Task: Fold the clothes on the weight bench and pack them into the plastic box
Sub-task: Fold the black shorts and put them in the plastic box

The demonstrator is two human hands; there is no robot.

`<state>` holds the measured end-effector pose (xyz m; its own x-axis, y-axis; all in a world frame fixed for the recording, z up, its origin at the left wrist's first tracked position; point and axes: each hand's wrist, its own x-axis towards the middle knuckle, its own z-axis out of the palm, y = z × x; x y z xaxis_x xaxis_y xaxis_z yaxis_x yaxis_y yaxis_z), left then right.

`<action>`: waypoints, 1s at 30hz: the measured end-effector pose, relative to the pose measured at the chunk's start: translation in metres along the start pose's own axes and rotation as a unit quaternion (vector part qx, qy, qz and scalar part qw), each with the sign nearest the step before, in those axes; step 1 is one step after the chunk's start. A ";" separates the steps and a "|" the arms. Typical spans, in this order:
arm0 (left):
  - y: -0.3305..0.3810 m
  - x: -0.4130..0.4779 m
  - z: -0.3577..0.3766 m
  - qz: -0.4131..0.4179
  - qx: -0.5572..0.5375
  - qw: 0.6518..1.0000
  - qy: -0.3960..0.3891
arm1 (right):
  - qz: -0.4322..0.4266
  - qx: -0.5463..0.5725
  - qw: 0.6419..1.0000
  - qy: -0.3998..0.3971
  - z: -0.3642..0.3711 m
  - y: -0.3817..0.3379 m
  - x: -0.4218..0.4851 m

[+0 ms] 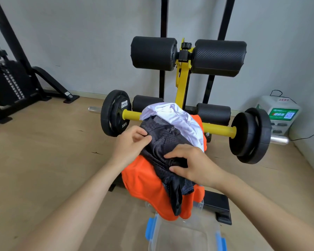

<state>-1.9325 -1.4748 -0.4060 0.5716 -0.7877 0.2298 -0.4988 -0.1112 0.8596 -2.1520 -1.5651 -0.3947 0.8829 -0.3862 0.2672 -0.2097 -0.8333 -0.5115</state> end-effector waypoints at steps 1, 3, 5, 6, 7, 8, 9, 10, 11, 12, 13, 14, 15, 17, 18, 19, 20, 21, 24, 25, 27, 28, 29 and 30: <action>-0.001 -0.001 0.004 0.013 0.040 0.999 0.019 | 0.002 0.006 1.000 0.010 0.000 0.001 -0.003; -0.001 0.000 0.010 0.053 0.096 0.993 0.052 | 0.003 0.015 0.999 0.030 -0.001 0.001 -0.007; 0.002 0.005 0.015 0.066 0.121 0.988 0.066 | -0.001 0.013 0.999 0.051 0.000 0.002 -0.010; 0.004 0.008 0.017 0.052 0.131 0.988 0.062 | -0.005 0.011 0.998 0.059 0.001 0.002 -0.011; 0.005 0.011 0.018 0.036 0.139 0.988 0.055 | -0.010 0.010 0.998 0.062 0.002 0.002 -0.013; 0.005 0.014 0.020 0.024 0.144 0.988 0.051 | -0.016 0.013 0.998 0.065 0.004 0.003 -0.015; 0.004 0.016 0.021 0.018 0.143 0.988 0.056 | -0.020 0.017 0.997 0.069 0.005 0.003 -0.016; 0.003 0.019 0.021 0.014 0.138 0.988 0.069 | -0.022 0.023 0.997 0.073 0.006 0.003 -0.018; 0.000 0.022 0.020 0.007 0.132 0.988 0.086 | -0.023 0.026 0.997 0.075 0.006 0.003 -0.020; -0.002 0.024 0.018 0.004 0.130 0.986 0.104 | -0.025 0.028 0.997 0.074 0.006 0.003 -0.021; -0.005 0.025 0.015 0.001 0.136 0.984 0.119 | -0.027 0.030 0.997 0.069 0.006 0.002 -0.023; -0.009 0.025 0.012 -0.004 0.148 0.981 0.124 | -0.026 0.045 0.997 0.060 0.005 0.001 -0.025; -0.014 0.024 0.010 -0.013 0.163 0.979 0.120 | -0.014 0.074 0.996 0.053 0.003 -0.002 -0.026; -0.021 0.022 0.005 -0.023 0.184 0.977 0.109 | 0.031 0.160 0.984 0.078 -0.001 -0.006 -0.027; -0.023 0.021 0.004 -0.014 0.186 0.976 0.111 | 0.059 0.182 0.975 0.117 -0.003 -0.006 -0.025; -0.024 0.022 0.002 0.010 0.177 0.977 0.115 | 0.089 0.170 0.968 0.162 -0.005 -0.005 -0.022; -0.023 0.023 0.000 0.047 0.157 0.980 0.111 | 0.123 0.135 0.963 0.197 -0.007 -0.003 -0.019; -0.019 0.023 -0.001 0.089 0.129 0.984 0.087 | 0.159 0.088 0.960 0.212 -0.008 -0.001 -0.015; -0.007 0.019 -0.001 0.185 0.112 0.975 -0.053 | 0.234 -0.011 0.959 0.158 -0.004 0.005 -0.006; -0.005 0.018 0.000 0.197 0.127 0.968 -0.094 | 0.242 -0.032 0.960 0.137 0.000 0.006 -0.003; -0.006 0.015 0.001 0.199 0.133 0.958 -0.159 | 0.253 -0.069 0.960 0.100 0.006 0.009 0.002; -0.007 0.013 0.002 0.195 0.131 0.955 -0.183 | 0.262 -0.085 0.958 0.082 0.008 0.010 0.004; -0.007 0.012 0.002 0.189 0.134 0.952 -0.199 | 0.269 -0.095 0.956 0.068 0.009 0.010 0.006; -0.008 0.011 0.001 0.180 0.139 0.951 -0.208 | 0.270 -0.100 0.956 0.062 0.010 0.010 0.007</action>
<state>-1.9231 -1.4837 -0.4111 0.0518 -0.9704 0.2359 -0.7992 0.1014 0.5924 -2.1444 -1.5725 -0.4061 0.5695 -0.8145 0.1106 -0.7072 -0.5541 -0.4392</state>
